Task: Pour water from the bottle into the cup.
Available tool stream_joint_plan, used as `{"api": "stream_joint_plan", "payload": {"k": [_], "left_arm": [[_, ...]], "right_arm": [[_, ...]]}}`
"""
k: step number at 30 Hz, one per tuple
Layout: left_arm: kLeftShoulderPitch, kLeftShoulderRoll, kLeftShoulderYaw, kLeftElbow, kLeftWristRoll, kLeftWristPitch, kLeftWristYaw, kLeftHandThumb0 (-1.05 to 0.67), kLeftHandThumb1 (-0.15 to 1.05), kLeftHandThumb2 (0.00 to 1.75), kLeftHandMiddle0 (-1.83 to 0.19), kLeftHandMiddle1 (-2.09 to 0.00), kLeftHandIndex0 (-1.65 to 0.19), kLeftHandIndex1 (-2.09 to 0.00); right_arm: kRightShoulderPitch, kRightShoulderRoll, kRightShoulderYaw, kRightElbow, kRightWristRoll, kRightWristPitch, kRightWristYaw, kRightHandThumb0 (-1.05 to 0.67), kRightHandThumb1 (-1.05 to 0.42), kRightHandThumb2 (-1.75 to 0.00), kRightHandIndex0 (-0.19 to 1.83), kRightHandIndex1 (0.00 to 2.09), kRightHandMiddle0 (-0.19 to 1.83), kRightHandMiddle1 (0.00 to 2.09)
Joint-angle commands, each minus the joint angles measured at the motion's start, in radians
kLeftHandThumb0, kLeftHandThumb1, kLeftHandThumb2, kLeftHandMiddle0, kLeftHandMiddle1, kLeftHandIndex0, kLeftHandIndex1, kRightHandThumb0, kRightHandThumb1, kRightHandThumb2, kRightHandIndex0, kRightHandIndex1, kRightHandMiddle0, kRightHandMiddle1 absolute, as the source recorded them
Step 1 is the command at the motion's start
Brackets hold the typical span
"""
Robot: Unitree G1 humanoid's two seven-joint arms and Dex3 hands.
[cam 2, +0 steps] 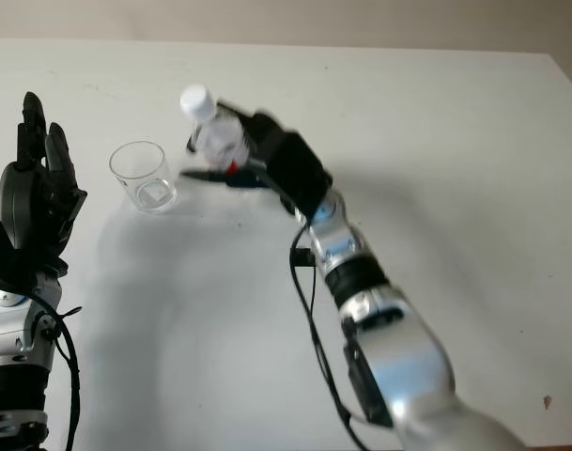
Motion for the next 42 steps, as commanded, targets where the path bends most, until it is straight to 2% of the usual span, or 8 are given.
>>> {"api": "stream_joint_plan", "payload": {"k": [1, 11, 16, 25, 31, 35, 38, 42], "left_arm": [[0.004, -0.001, 0.005, 0.012, 0.001, -0.020, -0.003, -0.78, 1.05, 0.73, 0.19, -0.02, 0.19, 0.00], [0.005, -0.010, 0.002, 0.032, 0.002, -0.042, 0.001, -0.78, 1.05, 0.75, 0.19, 0.00, 0.19, 0.00], [0.004, -0.010, 0.000, 0.040, 0.001, -0.046, -0.003, -0.76, 1.05, 0.76, 0.19, 0.00, 0.19, 0.00], [0.005, -0.021, -0.001, 0.044, 0.002, -0.046, 0.004, -0.75, 1.05, 0.78, 0.19, 0.00, 0.19, 0.00], [0.004, -0.026, -0.002, 0.050, -0.006, -0.044, -0.004, -0.75, 1.05, 0.78, 0.19, 0.00, 0.19, 0.00], [0.007, -0.032, -0.002, 0.047, -0.010, -0.040, -0.001, -0.75, 1.05, 0.78, 0.19, 0.00, 0.19, 0.00], [0.007, -0.040, 0.001, 0.052, -0.009, -0.048, 0.002, -0.74, 1.05, 0.77, 0.19, 0.00, 0.19, 0.00], [0.009, -0.040, -0.001, 0.047, -0.003, -0.045, 0.008, -0.74, 1.05, 0.78, 0.19, 0.00, 0.19, 0.00]], "right_arm": [[-0.066, 0.000, 0.020, 0.053, -0.035, -0.009, -0.050, -0.11, -1.05, -0.20, 1.07, 2.09, 1.04, 2.09], [-0.215, 0.005, 0.151, 0.178, -0.225, 0.062, -0.213, -0.14, -1.03, -0.16, 1.03, 2.09, 0.90, 2.09], [-0.245, 0.015, 0.287, 0.200, -0.384, 0.095, -0.316, -0.16, -1.04, -0.11, 0.93, 2.09, 0.54, 2.09], [-0.296, 0.075, 0.367, 0.218, -0.469, 0.168, -0.374, -0.19, -1.02, -0.07, 0.64, 2.09, 0.16, 2.09], [-0.312, 0.083, 0.425, 0.226, -0.527, 0.175, -0.417, -0.25, -0.93, -0.05, 0.61, 2.09, 0.22, 1.25], [-0.313, 0.090, 0.441, 0.229, -0.538, 0.181, -0.436, -0.25, -0.93, -0.05, 0.63, 2.09, 0.24, 0.94], [-0.315, 0.092, 0.458, 0.232, -0.551, 0.184, -0.459, -0.25, -0.93, -0.05, 0.59, 2.09, 0.26, 1.12], [-0.328, 0.084, 0.514, 0.233, -0.608, 0.200, -0.493, -0.28, -0.97, -0.06, 0.62, 2.09, 0.01, 1.03]]}}
